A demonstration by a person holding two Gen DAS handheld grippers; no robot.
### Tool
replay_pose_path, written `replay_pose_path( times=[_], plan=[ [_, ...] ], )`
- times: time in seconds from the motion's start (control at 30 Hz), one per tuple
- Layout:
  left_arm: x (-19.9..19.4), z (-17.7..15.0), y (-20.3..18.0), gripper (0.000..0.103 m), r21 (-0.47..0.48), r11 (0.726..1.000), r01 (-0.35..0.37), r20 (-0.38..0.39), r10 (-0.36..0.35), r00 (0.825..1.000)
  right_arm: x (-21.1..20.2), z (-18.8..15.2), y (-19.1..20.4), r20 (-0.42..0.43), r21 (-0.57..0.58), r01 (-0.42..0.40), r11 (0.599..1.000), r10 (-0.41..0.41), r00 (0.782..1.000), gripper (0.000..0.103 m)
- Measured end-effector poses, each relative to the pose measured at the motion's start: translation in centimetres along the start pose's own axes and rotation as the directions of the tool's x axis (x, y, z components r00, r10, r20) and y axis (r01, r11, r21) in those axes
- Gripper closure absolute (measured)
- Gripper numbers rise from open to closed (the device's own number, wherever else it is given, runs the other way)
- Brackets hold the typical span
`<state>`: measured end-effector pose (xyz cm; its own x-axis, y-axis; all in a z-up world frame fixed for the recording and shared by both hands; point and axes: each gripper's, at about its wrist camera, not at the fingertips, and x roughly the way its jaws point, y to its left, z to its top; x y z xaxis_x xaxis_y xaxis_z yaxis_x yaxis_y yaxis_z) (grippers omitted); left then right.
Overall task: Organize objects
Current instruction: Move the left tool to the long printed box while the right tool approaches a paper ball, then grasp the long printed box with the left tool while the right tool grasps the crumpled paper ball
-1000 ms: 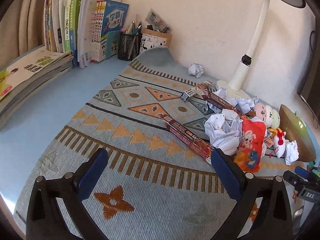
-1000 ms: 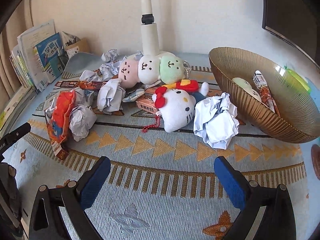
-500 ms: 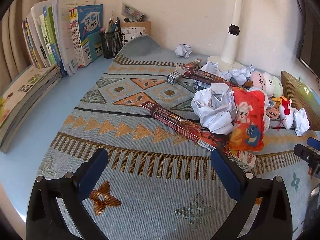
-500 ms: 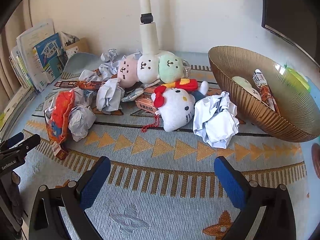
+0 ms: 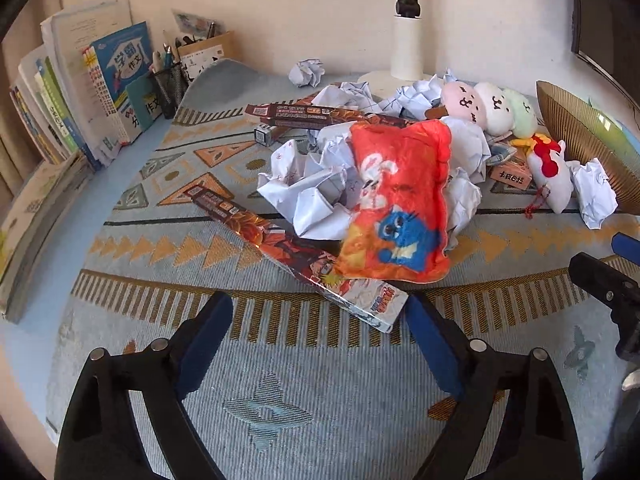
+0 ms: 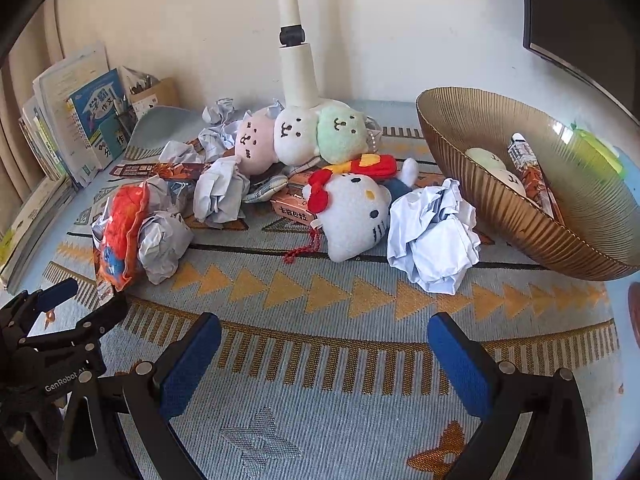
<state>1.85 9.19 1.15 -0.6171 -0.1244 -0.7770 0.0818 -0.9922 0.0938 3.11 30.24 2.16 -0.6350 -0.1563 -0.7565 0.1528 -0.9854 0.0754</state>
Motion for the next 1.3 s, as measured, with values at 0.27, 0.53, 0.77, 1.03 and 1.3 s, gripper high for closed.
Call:
replay_pose_path(
  times=[0.27, 0.53, 0.77, 1.03, 1.3],
  plan=[
    [-2.5, -3.7, 9.4, 0.033, -0.109, 0.994, 0.016, -0.026, -0.019, 0.999, -0.1, 0.0, 0.2, 0.002, -0.002, -0.003, 1.0, 0.003, 1.0, 0.0],
    [-0.5, -0.1, 8.6, 0.03, -0.156, 0.979, 0.13, 0.028, -0.127, 0.991, -0.1, 0.0, 0.0, -0.001, 0.002, -0.001, 1.0, 0.001, 1.0, 0.0],
    [3.1, 2.0, 9.1, 0.031, -0.232, 0.968, 0.097, 0.0, -0.1, 0.995, -1.3, -0.2, -0.4, 0.06, 0.028, 0.002, 1.0, -0.004, 0.998, 0.0],
    [3.1, 1.8, 8.2, 0.032, -0.181, 0.982, 0.06, 0.004, -0.06, 0.998, -4.0, -0.7, -5.0, 0.177, 0.263, 0.042, 0.964, -0.091, 0.98, 0.0],
    [3.2, 1.9, 8.2, 0.029, -0.177, 0.983, 0.056, 0.0, -0.056, 0.998, -1.3, -0.4, -8.7, 0.059, 0.418, -0.008, 0.908, -0.018, 0.998, 0.0]
  ],
)
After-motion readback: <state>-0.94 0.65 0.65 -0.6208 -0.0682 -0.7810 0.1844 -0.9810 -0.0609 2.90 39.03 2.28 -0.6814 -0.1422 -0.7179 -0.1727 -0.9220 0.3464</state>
